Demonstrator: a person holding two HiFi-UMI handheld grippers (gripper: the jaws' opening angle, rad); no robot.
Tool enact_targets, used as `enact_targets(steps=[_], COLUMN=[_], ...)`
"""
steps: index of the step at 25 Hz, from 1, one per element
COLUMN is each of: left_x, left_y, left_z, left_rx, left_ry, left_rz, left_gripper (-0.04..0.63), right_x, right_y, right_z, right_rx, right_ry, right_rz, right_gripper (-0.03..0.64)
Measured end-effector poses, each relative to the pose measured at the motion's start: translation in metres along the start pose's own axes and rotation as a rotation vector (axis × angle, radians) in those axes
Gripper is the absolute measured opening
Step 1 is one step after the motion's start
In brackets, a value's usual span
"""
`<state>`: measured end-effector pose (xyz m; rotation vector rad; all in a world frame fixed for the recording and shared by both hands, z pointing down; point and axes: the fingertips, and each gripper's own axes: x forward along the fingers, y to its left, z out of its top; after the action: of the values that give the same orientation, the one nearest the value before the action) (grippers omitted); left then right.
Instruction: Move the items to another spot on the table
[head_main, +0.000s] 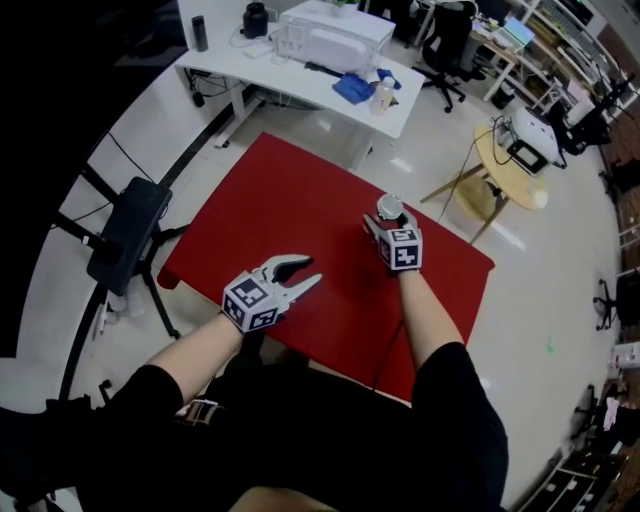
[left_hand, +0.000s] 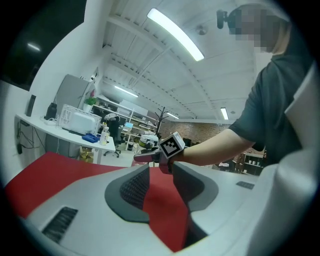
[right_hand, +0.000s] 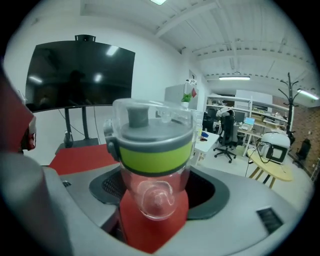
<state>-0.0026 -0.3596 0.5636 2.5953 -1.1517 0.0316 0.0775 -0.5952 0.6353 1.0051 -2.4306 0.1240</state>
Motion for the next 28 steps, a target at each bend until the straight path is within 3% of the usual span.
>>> enact_targets(steps=[3,7,19,24,28], left_x=[-0.019,-0.053,-0.204,-0.247,-0.269], left_y=[-0.016,-0.034,-0.071,-0.077,-0.084], left_z=[-0.003,-0.007,-0.019,-0.043,-0.026], left_rx=[0.017,0.013,0.045,0.092,0.062], left_ry=[-0.008,-0.001,0.053,0.078,0.099], left_rz=[0.008,-0.004,-0.098,-0.138,-0.114], left_gripper=[0.061,0.0,0.0,0.0,0.0], right_x=[-0.032,-0.072,-0.137,-0.132,-0.129], right_y=[0.038,0.101,0.268,0.286,0.282], right_z=[0.0,-0.007,-0.076,-0.123,-0.138], right_rx=[-0.01,-0.024,0.055,0.091,0.115], right_ry=[-0.017,-0.024,0.021,0.063,0.058], right_rz=[0.043,0.089,0.06,-0.008,-0.033], right_gripper=[0.351,0.351,0.351,0.353,0.353])
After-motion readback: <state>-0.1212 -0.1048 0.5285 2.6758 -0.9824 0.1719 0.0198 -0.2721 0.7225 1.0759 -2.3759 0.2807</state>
